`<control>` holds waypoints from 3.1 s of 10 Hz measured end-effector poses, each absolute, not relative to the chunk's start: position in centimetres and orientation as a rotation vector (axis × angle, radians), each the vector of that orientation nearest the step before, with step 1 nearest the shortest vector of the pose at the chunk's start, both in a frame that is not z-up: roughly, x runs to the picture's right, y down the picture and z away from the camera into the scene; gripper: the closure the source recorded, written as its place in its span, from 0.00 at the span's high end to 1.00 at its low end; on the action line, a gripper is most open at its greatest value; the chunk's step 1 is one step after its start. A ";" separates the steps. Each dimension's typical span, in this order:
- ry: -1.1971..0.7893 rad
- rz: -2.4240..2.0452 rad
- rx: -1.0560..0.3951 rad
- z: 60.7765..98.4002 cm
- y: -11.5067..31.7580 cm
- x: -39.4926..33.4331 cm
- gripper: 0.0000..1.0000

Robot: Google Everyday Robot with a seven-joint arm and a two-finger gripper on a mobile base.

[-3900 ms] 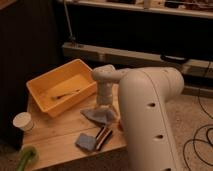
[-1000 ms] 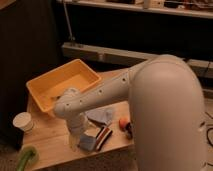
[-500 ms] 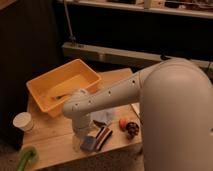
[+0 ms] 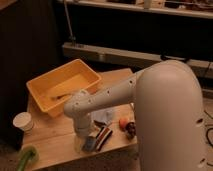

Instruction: Wipe table surface with sponge

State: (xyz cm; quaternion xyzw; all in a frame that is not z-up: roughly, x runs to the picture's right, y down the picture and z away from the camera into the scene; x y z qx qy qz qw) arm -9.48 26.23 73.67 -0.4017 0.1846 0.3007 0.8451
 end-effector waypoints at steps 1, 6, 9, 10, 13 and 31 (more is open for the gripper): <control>0.395 0.628 -0.857 73.9 26.5 -9.5 0.80; 0.408 0.556 -0.902 75.2 27.2 -10.8 0.80; 0.442 0.499 -0.916 76.0 27.6 -11.6 0.72; 0.448 0.489 -0.917 76.1 27.7 -11.8 0.62; 0.472 0.479 -0.911 76.2 27.7 -11.8 0.30; 0.228 0.832 -0.782 79.9 20.7 -11.7 0.06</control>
